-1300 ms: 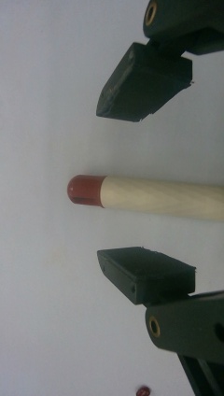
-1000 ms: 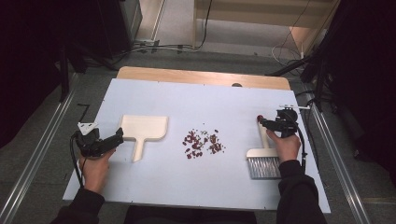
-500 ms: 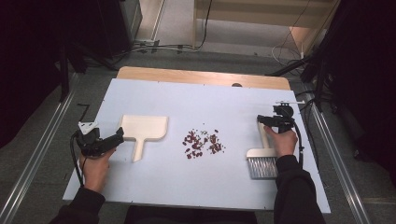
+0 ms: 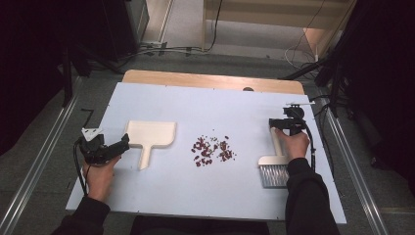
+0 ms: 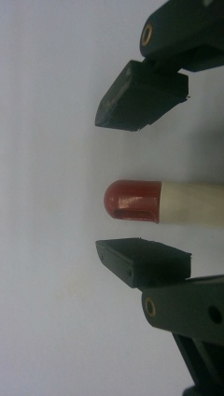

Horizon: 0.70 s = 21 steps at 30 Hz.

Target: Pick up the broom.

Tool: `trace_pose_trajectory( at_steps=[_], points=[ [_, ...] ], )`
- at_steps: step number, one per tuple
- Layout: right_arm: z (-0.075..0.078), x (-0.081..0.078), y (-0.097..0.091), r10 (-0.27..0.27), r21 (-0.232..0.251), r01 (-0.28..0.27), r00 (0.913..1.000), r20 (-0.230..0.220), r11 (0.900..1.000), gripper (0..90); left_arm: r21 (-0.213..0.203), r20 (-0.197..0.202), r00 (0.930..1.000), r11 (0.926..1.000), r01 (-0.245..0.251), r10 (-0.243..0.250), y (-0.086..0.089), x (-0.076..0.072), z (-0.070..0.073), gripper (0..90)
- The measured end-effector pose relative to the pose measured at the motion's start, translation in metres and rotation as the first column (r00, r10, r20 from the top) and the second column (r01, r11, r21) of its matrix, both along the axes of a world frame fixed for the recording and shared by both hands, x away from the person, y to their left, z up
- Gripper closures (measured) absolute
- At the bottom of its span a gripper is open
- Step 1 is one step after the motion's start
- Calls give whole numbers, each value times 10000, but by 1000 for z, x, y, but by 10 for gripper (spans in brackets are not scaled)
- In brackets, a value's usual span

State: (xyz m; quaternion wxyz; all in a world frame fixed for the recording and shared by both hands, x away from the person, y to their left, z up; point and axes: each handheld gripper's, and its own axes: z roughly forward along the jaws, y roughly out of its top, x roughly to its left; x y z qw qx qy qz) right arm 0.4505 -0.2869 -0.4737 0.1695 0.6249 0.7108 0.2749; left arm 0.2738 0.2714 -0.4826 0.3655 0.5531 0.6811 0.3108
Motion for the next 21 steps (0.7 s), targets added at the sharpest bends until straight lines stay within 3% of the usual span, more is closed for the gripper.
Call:
trace_pose_trajectory(
  at_steps=[8,21],
  points=[
    [-1,5,4,224,-51,-225,9996,-160,9997,426,22,-16,10000,10000,-5,5,1,0,0,68],
    [-8,10,5,532,-28,-535,9960,-713,9986,494,40,-66,10000,10000,-1,1,1,0,-1,67]
  ],
)
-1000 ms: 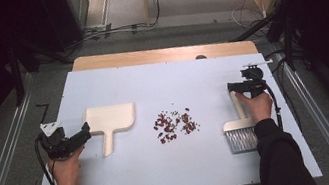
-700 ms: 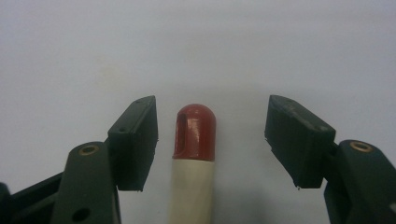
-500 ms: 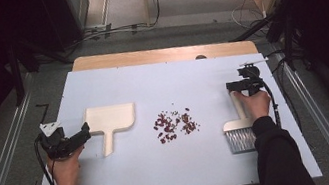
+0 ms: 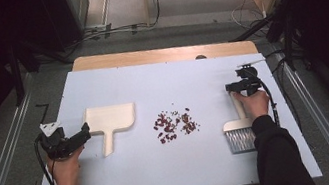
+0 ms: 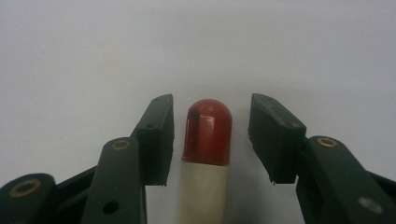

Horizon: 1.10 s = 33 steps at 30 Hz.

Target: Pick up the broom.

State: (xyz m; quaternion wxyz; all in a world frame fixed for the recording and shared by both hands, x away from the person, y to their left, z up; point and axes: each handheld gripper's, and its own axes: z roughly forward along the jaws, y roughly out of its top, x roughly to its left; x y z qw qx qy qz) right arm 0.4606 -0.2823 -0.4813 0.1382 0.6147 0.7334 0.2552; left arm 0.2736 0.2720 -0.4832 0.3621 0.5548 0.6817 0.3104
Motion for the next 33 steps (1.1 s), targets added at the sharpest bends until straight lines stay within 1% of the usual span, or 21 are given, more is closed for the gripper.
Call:
trace_pose_trajectory(
  at_steps=[2,6,8,12,13,18,26,29,31,33],
  points=[
    [-1,1,1,4,51,-3,9999,-104,10000,506,-3,-11,10000,10000,8,-8,0,0,0,67],
    [-1,4,1,29,134,-27,9999,-170,9999,522,-9,-22,10000,10000,22,-22,0,0,0,68],
    [0,5,1,21,170,-16,9996,-284,9999,546,-11,-17,10000,10000,33,-33,1,0,-1,67],
    [0,5,1,28,222,-20,9994,-348,9998,553,-6,-35,10000,10000,27,-27,0,0,0,68],
    [0,5,1,37,227,-28,9992,-391,9997,571,-5,-36,10000,10000,27,-27,0,0,-1,67],
    [0,4,1,57,82,-54,9993,-378,10000,629,-35,-38,10000,10000,31,-31,0,0,-1,67],
    [0,4,-1,-9,159,15,9993,-372,9999,652,-60,-36,10000,10000,42,-43,0,-1,0,68],
    [3,2,0,-25,346,33,9997,-231,9994,657,-88,-36,10000,9999,59,-59,0,-1,0,67],
    [6,1,0,74,325,-72,10000,-61,9994,658,-121,-40,10000,9999,63,-63,0,-1,0,68],
    [11,-2,0,93,458,-98,9999,115,9989,661,-165,-40,10000,9998,89,-89,-1,-1,0,67]
  ],
)
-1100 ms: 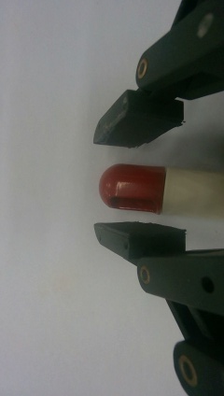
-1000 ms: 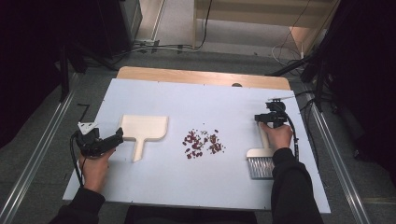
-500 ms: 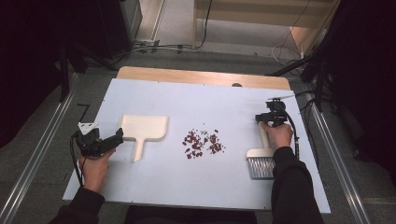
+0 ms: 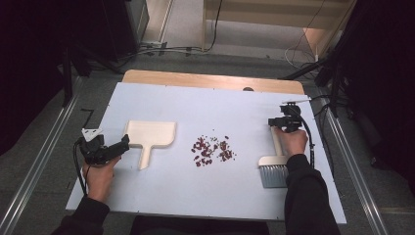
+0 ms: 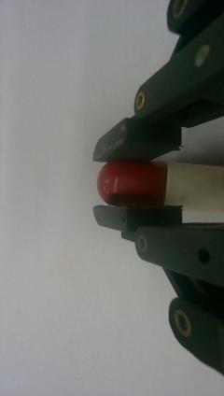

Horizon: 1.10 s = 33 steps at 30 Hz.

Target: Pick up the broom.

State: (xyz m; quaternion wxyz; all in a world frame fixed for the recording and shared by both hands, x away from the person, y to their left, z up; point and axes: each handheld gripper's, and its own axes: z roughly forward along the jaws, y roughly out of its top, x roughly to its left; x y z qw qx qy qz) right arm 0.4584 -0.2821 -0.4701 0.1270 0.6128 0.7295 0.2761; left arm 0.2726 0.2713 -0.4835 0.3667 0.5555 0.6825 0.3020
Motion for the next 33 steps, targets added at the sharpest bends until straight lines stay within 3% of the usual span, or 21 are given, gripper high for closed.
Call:
trace_pose_trajectory(
  at_steps=[9,12,23,33],
  points=[
    [28,-22,1,80,549,-136,9950,999,9984,667,-89,29,9995,9995,314,-314,-9,-2,2,67],
    [40,-32,3,160,603,-251,9889,1480,9979,668,-98,49,9992,9992,394,-393,-12,-3,3,67],
    [57,-48,9,123,799,-300,9769,2135,9964,670,-232,154,9947,9945,1022,-1018,-30,-5,8,67],
    [69,-50,25,400,955,-651,9690,2439,9933,672,-197,229,9816,9816,1901,-1897,-58,-5,13,68]
  ],
)
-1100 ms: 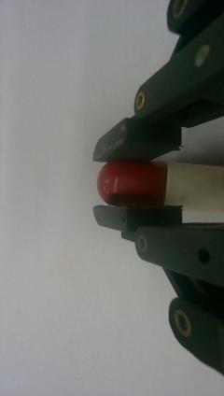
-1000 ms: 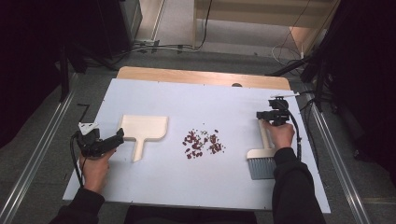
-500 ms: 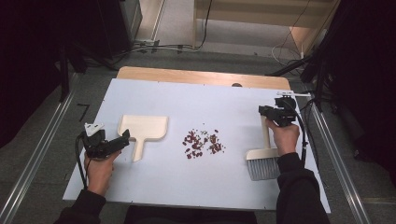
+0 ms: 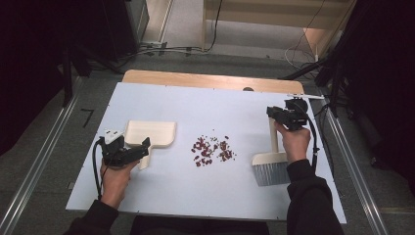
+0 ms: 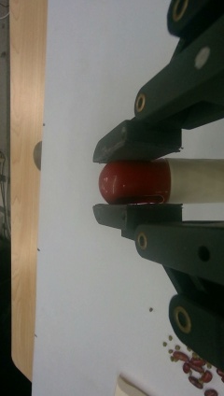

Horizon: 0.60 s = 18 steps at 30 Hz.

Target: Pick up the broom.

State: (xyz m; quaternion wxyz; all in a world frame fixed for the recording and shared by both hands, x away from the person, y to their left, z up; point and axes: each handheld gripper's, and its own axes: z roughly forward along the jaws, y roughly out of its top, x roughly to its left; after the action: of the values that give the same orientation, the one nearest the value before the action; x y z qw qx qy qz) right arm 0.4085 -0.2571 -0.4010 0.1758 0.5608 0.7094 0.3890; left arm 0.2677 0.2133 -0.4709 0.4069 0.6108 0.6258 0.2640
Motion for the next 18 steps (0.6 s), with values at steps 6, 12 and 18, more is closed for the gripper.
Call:
trace_pose_trajectory(
  at_steps=[6,12,18],
  points=[
    [6,-1,10,191,281,-197,9996,205,9994,673,-65,56,9951,9950,992,-991,-29,2,2,68],
    [9,-1,17,292,461,-306,9991,304,9985,674,-245,47,9845,9842,1752,-1751,-57,7,2,76],
    [12,-4,19,374,559,-396,9985,397,9977,673,-428,-81,9674,9667,2525,-2530,-93,17,2,76]
  ],
)
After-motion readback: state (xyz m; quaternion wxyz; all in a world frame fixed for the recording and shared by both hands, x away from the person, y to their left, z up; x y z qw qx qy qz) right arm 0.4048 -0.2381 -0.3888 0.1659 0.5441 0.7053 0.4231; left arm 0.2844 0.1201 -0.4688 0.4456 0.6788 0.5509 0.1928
